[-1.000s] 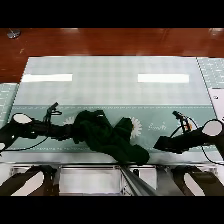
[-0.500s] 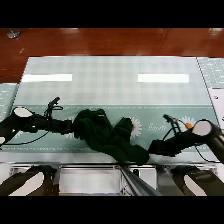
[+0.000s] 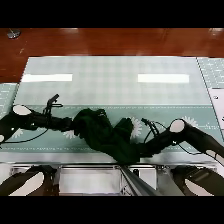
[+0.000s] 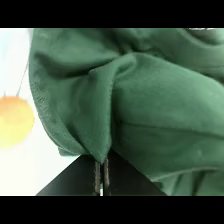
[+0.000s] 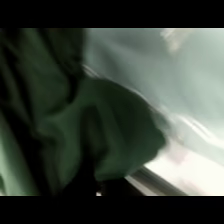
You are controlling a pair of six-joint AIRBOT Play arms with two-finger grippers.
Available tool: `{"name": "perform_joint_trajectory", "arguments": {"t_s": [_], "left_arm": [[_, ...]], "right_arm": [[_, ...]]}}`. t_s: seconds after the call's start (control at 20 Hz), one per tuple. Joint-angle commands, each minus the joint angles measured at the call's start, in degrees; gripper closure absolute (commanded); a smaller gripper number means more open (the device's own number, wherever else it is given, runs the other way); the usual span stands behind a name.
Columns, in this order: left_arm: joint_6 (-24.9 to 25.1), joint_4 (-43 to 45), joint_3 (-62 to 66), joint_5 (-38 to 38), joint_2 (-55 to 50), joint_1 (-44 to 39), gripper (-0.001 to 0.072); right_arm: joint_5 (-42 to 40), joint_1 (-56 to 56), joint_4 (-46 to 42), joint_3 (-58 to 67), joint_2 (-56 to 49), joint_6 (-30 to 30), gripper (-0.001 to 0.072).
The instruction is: Fold the shirts.
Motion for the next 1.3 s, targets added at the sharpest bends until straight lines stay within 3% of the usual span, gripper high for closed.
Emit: {"name": "perform_joint_trajectory", "arguments": {"t_s": [0.0,0.3,0.6,0.8,1.1,1.25], "left_arm": [[-2.12,-0.46,7.06,-2.47,0.7,0.07,0.0688],[-10.93,-0.42,39.21,-1.27,7.65,0.07,0.0689],[-15.63,3.39,65.4,2.43,14.03,1.9,0.0689],[-19.96,14.73,71.78,3.37,22.71,7.45,0.0689],[-20.06,23.12,72.0,3.37,34.69,11.37,0.0689],[-20.09,25.88,71.97,-1.42,36.81,11.37,0.0689]], "right_arm": [[0.35,-1.33,-0.04,7.08,-1.14,-3.04,0.0672],[7.74,-14.71,-16.74,51.01,-1.14,5.11,0.0673],[14.1,-18.05,-25.11,91.36,1.31,6.64,0.0673],[14.19,-18.05,-27.32,95.56,11.21,5.95,0.0673],[17.22,-18.05,-34.82,95.56,22.36,6.73,0.0672],[23.32,-18.05,-35.15,95.54,23.43,7.82,0.0672]]}}
